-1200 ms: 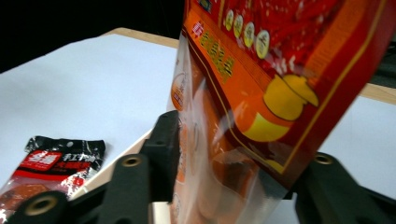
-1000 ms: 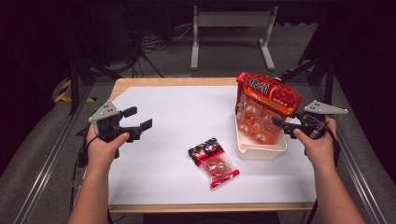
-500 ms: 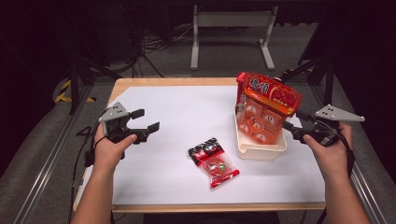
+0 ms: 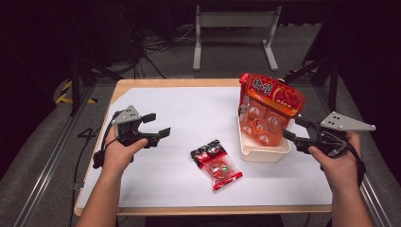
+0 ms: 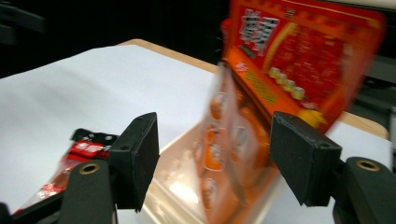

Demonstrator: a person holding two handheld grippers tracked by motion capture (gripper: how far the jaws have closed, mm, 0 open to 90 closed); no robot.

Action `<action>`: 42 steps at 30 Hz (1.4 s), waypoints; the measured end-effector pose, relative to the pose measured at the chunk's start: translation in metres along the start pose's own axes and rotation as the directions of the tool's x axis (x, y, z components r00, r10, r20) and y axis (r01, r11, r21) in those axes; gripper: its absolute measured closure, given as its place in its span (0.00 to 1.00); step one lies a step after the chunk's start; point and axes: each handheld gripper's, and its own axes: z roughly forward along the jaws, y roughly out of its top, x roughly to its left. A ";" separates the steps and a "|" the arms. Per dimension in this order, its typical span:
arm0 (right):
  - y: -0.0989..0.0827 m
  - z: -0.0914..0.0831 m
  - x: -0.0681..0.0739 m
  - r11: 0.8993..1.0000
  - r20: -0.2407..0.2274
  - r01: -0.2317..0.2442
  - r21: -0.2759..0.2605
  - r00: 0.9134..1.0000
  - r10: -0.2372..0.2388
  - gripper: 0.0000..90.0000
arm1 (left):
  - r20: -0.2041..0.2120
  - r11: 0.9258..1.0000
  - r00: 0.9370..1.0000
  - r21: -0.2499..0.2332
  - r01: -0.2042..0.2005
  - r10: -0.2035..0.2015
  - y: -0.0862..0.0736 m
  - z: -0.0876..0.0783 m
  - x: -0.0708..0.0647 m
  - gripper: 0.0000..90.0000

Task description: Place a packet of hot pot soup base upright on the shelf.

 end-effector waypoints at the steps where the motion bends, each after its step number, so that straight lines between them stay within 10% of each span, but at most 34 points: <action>1: 0.001 0.002 0.002 1.000 -0.013 0.012 -0.001 1.000 -0.012 0.37 | 0.005 1.000 1.000 0.002 0.002 -0.002 0.000 0.002 -0.001 0.21; 29: -0.003 0.027 0.038 0.993 -0.159 0.112 0.022 0.981 -0.107 0.35 | 0.095 0.993 0.995 0.114 0.024 -0.035 -0.025 0.062 -0.016 0.46; 42: -0.006 0.034 0.044 0.992 -0.197 0.124 0.036 0.974 -0.115 0.41 | 0.099 0.977 0.994 0.212 0.016 -0.038 -0.037 0.095 -0.025 0.49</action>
